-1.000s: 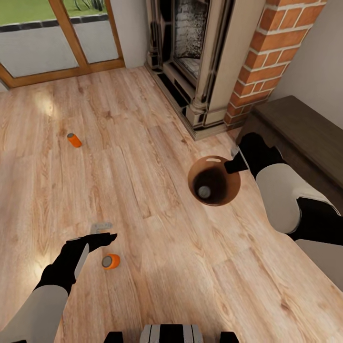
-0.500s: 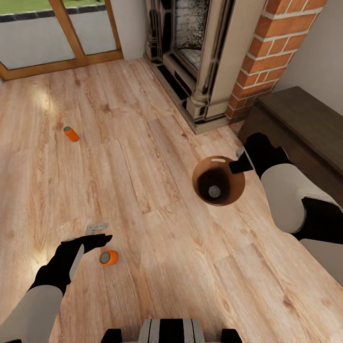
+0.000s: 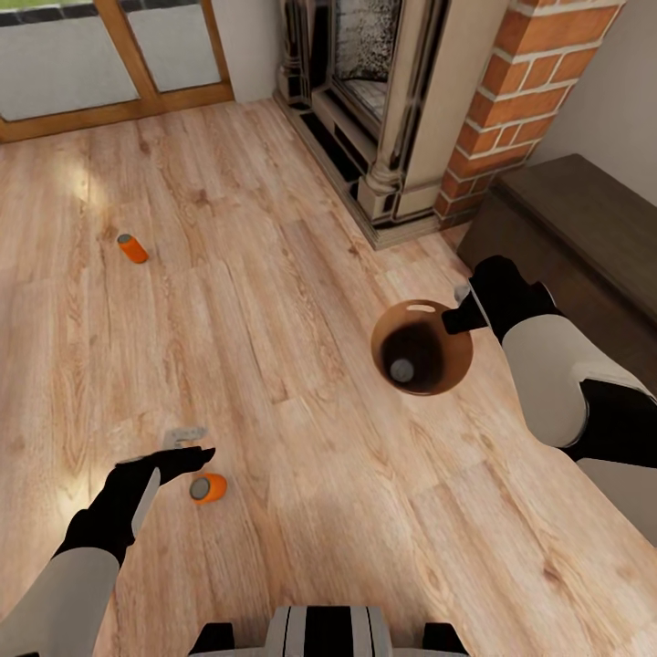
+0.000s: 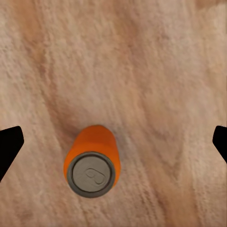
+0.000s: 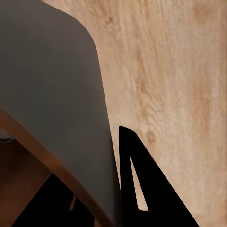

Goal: Put the three can of soda from the living room inside the tash can in the kitchen.

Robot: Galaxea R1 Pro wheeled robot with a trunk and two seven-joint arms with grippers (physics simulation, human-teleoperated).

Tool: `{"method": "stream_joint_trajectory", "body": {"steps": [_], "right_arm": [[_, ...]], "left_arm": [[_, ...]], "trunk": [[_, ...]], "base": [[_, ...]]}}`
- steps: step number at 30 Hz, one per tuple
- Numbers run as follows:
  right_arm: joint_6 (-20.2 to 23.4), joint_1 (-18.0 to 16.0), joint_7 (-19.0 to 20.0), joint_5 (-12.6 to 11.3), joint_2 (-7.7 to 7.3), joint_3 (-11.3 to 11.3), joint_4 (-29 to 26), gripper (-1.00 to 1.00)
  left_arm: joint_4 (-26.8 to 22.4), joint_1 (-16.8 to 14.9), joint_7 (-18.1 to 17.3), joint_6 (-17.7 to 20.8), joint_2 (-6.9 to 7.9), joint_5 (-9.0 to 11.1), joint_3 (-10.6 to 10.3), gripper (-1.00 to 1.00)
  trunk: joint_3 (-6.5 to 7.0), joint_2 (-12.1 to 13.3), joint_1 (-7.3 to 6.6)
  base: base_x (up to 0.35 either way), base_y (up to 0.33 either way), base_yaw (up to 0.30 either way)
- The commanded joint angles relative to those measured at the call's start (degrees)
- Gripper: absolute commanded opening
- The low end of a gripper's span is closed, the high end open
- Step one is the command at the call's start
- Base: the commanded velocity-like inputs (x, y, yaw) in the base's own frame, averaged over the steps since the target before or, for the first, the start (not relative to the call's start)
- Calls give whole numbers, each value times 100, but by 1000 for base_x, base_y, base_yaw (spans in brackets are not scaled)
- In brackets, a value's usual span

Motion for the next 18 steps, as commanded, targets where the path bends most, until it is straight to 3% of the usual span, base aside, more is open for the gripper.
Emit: {"method": "stream_joint_trajectory", "body": {"steps": [1,18], "right_arm": [[6,-3,15,-42,0,-7,-1,-100],[6,7,15,-42,-70,-6,-1,-100]], "left_arm": [[6,-1,-1,1,0,0,1,100],[67,-17,14,-2,15,-9,-6,100]], "trunk": [[-27,-42,21],[-484,-724,395]], "base": [[0,0,0],[0,0,0]]}}
